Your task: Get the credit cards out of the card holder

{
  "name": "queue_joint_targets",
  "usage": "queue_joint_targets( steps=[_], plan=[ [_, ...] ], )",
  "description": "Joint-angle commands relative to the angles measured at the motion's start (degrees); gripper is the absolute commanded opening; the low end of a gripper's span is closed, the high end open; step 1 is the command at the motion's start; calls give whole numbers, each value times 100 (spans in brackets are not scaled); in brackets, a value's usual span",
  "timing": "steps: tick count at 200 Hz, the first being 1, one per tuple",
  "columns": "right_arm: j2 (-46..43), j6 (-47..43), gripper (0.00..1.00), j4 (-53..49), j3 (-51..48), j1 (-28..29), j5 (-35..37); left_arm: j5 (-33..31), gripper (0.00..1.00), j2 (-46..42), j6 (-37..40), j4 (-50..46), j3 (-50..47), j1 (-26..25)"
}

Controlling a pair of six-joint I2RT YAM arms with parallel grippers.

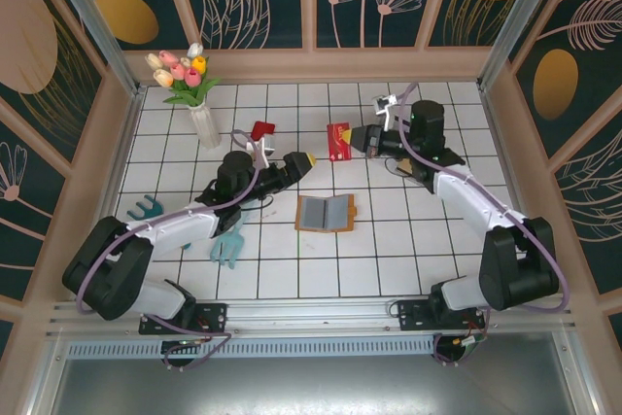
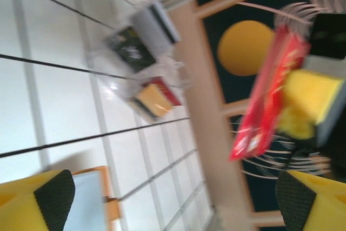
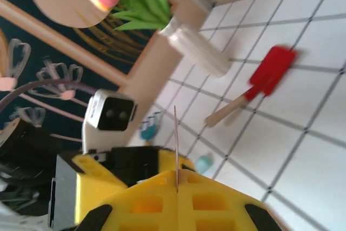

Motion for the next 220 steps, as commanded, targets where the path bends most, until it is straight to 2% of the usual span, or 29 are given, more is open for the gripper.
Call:
queue_joint_targets(
  steps=[1,42,63,88,150,220],
  plan=[
    [176,-1305,0,-904,541,-162,781,-678,98,-302,779,-1130,-43,44],
    [269,-3608,0,-1840,1017,-214,1882,-1247,98,-716,1333,-1887,-108,60],
    [620,-4305,0,-2637,1568,-391,1931,-1272,98,-850,1528,-2146,-88,70],
    [934,-5099,0,-3472,1979,-412,2160,-1464,99,-855,1780,-2892,154,108],
    [1318,-6127,0,-4474,2408,-540,3026,-1712,98,-761,2295,-3477,370,127],
    [1485,-6505,0,-4713,2310,-556,4139,-1456,99,-392,2275,-3494,386,123]
  ],
)
